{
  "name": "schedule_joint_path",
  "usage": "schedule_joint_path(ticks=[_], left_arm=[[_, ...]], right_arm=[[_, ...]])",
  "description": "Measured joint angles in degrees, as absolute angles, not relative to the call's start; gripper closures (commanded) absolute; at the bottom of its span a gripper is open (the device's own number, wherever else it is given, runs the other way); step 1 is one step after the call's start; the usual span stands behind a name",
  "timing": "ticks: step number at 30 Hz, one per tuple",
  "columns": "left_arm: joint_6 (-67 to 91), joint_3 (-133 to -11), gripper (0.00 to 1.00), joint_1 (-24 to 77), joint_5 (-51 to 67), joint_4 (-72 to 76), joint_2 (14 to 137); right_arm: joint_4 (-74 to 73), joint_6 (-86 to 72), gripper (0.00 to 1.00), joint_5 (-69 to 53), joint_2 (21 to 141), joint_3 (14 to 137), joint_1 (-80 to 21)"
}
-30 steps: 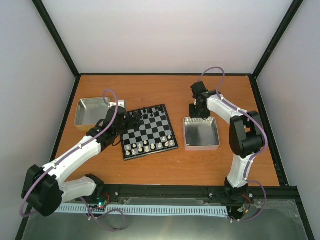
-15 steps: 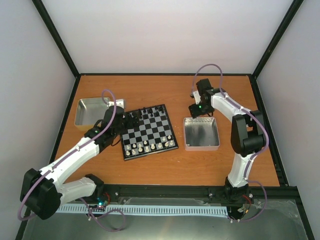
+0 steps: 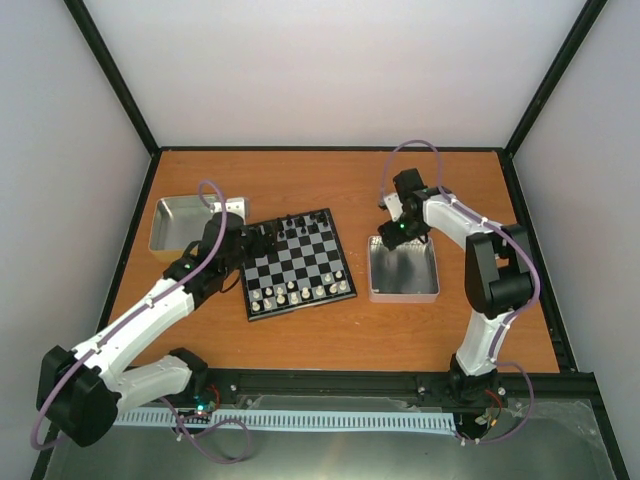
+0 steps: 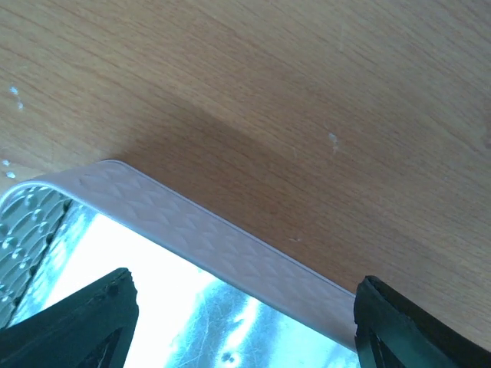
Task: Set up the chess pieces on the board
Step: Adjust the storage box at the center of the board.
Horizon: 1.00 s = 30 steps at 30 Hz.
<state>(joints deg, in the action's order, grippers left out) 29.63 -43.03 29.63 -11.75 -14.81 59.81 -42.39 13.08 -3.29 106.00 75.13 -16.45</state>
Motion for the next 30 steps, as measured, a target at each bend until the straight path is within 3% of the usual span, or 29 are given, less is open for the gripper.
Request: schedule_joint_path(ticks=[6,17,30], left_arm=[[29.6,-43.0,0.00,29.6,-11.7,-14.9,59.3],[29.5,-43.0,0.00,29.6,-11.8,-14.9,58.7],[29.0,-42.9,0.00,29.6,-11.1,-14.8,58.9]], right_arm=[[-42.6,12.6,0.25,0.5,108.7,78.8,-16.4],[-41.3,12.2,0.55,-1.1,112.0,81.0,-16.4],[-42.0,9.5,0.75,-0.1,110.8,78.8,-15.2]])
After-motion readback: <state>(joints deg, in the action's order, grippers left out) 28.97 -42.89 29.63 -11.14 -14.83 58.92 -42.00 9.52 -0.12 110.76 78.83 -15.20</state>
